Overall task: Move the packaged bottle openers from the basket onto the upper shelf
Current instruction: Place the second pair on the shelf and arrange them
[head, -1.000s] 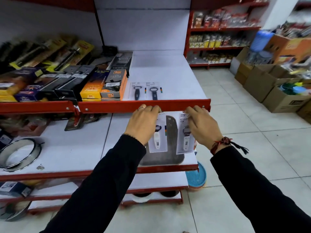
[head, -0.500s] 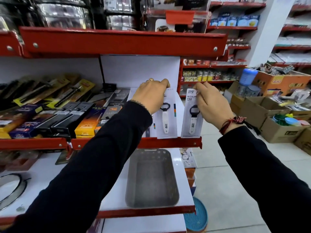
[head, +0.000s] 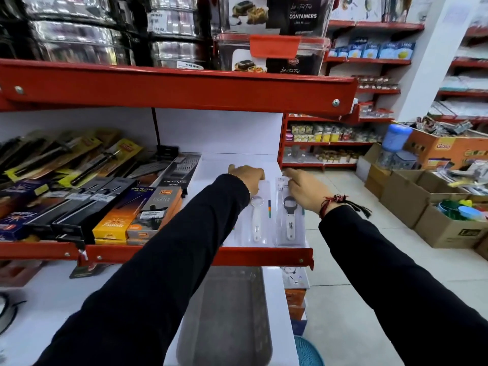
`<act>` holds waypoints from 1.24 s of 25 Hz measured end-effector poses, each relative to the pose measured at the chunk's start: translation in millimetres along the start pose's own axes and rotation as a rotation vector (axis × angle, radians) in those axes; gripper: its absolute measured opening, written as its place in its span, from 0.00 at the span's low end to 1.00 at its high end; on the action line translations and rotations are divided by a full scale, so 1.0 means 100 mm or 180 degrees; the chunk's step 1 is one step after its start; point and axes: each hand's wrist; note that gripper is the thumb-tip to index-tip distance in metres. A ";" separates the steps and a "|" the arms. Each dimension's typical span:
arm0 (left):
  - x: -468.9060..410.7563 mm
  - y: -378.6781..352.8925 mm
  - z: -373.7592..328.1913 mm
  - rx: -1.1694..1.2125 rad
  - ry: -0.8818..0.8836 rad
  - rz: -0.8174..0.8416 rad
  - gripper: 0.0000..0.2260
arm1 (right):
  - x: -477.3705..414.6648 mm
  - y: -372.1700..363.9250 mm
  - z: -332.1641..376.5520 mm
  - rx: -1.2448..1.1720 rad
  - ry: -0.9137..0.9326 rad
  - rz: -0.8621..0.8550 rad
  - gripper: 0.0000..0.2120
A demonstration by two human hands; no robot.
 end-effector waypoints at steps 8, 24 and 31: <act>0.08 -0.51 0.05 0.0265 0.0264 0.0254 0.18 | 0.02 -0.42 -0.23 0.0237 -0.0166 0.0487 0.15; 0.65 0.03 0.89 -0.1065 0.0393 0.1103 0.30 | 0.10 -0.43 0.36 0.0189 0.0477 0.0938 0.22; 0.86 0.03 1.07 -0.0982 0.0370 0.1712 0.41 | 0.25 -0.68 0.91 0.0411 0.0774 0.1876 0.42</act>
Point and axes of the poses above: each hand's wrist, its own x-axis away from the middle knuckle, its own y-axis out of the back of the hand, z = x × y, and after that the axes turned 15 degrees about -z, right-handed
